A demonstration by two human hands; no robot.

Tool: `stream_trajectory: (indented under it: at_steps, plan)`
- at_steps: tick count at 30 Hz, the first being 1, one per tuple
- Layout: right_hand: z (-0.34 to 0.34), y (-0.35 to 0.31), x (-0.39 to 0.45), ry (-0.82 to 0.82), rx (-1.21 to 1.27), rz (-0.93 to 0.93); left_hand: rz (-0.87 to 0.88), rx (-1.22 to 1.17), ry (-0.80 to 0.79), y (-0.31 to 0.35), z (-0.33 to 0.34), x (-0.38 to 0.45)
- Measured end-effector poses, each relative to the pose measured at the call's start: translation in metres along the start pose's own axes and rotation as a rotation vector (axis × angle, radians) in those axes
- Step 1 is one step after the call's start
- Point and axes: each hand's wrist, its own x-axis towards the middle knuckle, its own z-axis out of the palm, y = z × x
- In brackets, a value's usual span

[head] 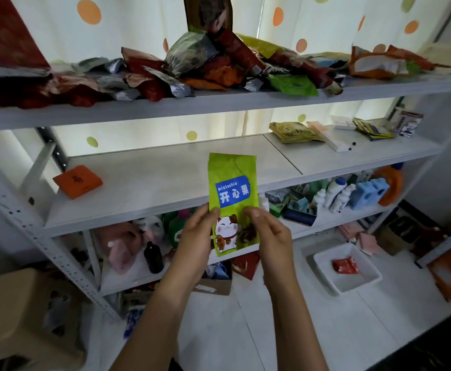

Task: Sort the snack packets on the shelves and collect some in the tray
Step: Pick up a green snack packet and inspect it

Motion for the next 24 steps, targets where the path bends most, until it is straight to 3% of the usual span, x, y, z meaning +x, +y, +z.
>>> stream_trajectory:
  at_steps: [4, 9, 13, 16, 24]
  plan:
    - [0.002, 0.006, 0.008, 0.06, -0.191, -0.141, -0.003, -0.024, 0.075, 0.008, -0.007, 0.007]
    - [0.013, -0.005, 0.02, 0.031, -0.018, -0.016, 0.118, 0.082, 0.076, 0.026, -0.014, 0.014]
    - [0.037, -0.02, 0.03, -0.016, -0.042, -0.091, 0.264, 0.123, 0.181, 0.049, -0.023, 0.028]
    - [0.065, -0.033, 0.044, -0.077, -0.083, -0.176, 0.368, 0.158, 0.275, 0.074, -0.035, 0.037]
    - [0.175, -0.1, 0.101, -0.257, -0.039, -0.255, 0.561, 0.249, 0.32, 0.191, -0.083, 0.077]
